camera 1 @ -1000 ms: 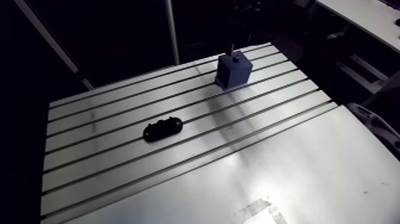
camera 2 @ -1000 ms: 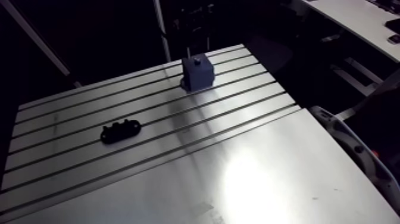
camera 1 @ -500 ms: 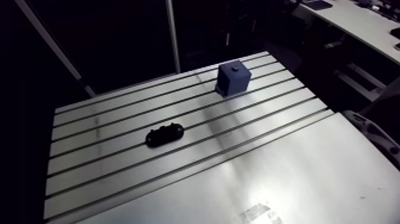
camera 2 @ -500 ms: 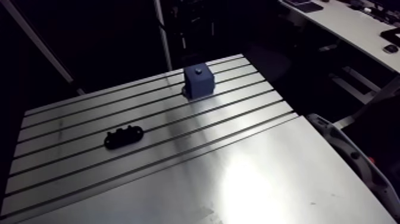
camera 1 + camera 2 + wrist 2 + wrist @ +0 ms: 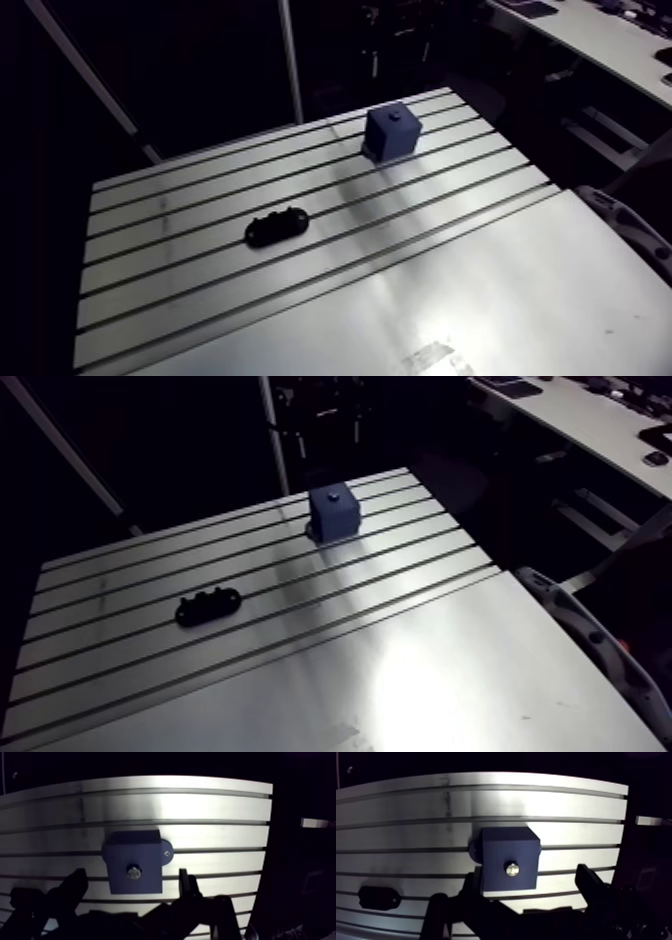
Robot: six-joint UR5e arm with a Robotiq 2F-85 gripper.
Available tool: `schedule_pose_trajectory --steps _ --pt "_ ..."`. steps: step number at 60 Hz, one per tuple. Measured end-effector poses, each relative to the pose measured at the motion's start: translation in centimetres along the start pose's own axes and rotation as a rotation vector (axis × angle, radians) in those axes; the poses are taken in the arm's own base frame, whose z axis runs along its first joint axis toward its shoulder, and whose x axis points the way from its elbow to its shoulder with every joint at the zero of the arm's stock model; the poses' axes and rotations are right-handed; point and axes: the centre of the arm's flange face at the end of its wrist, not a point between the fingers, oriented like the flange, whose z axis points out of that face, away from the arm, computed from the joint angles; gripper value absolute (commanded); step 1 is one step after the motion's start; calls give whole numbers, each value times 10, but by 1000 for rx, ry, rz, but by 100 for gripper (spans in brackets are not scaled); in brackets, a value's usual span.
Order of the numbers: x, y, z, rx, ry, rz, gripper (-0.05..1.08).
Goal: Pick up the M10 bolt and insert it into the hex recess until seated.
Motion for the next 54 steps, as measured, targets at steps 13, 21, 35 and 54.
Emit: schedule_pose_trajectory --steps 13,21,35,54 --pt "6 3 10 25 -42 64 1" --pt "7 4 15 41 -82 85 6" --pt "8 3 19 51 -115 86 26" --pt "8 6 23 48 -105 80 38"
